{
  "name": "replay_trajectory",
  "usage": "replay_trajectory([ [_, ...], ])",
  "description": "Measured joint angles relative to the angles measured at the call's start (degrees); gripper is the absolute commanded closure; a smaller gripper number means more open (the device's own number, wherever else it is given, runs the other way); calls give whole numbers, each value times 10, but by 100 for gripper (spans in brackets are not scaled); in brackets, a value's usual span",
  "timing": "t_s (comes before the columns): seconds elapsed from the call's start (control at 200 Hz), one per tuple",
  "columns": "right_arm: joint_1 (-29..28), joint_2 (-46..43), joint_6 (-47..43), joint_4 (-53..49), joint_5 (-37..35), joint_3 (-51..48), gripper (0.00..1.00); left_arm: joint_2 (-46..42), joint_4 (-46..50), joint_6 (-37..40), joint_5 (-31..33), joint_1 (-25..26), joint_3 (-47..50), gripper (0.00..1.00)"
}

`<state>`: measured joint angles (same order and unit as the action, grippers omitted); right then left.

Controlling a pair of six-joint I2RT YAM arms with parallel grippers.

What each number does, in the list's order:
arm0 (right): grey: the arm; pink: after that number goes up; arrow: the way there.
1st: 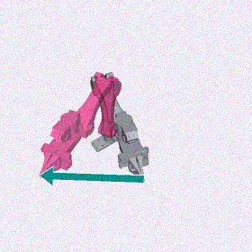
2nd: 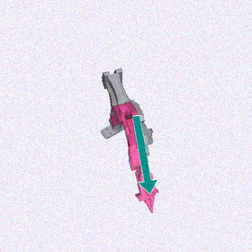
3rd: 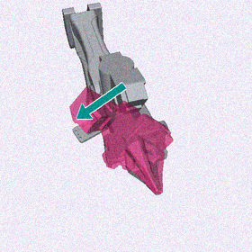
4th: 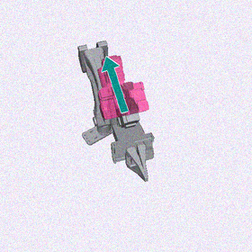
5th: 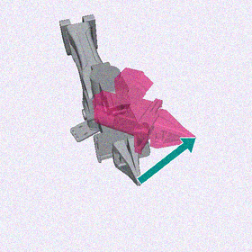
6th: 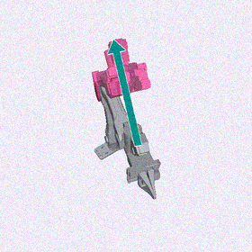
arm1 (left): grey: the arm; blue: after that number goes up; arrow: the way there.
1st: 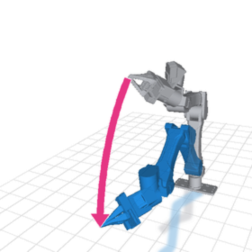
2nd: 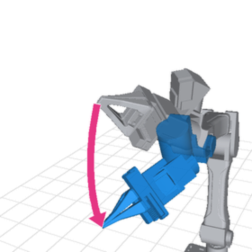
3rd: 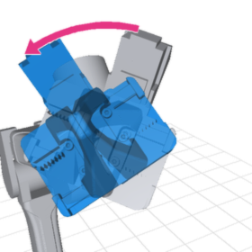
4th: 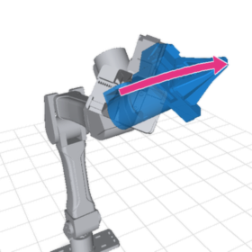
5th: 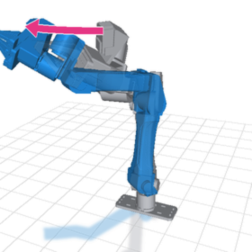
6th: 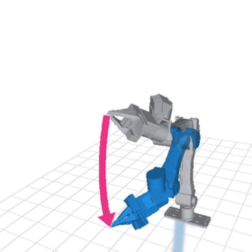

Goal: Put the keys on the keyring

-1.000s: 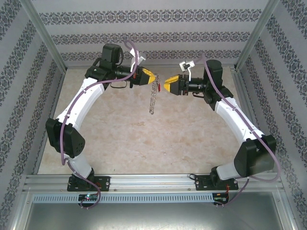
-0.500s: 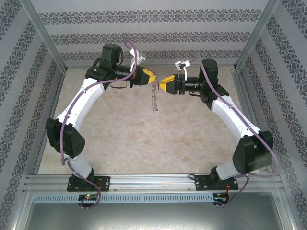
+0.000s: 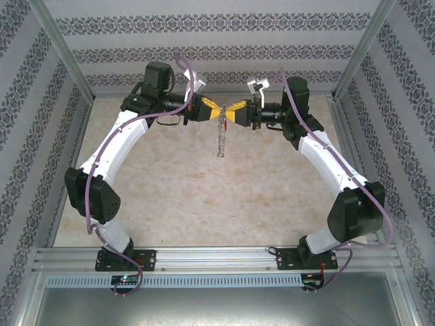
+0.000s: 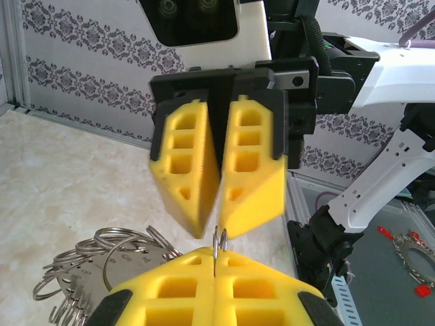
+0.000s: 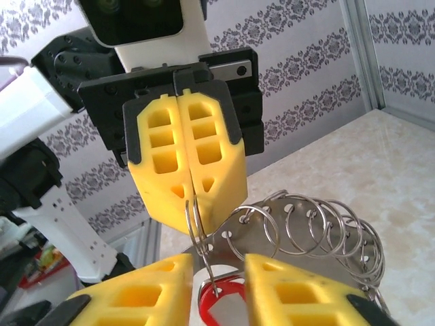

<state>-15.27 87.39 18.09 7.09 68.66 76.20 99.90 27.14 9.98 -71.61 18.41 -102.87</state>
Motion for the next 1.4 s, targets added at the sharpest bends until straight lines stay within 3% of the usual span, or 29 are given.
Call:
replay_trajectory([
  [0.824,-41,4,2,-4,8,-10,100,-11,-84,-62,-3,0,29,100],
  [1.244,38,-70,2,-10,-3,-63,54,-11,-88,-62,-3,3,30,100],
  [1.399,38,-71,1,-3,-3,-56,52,-11,-87,-62,-3,3,30,100],
])
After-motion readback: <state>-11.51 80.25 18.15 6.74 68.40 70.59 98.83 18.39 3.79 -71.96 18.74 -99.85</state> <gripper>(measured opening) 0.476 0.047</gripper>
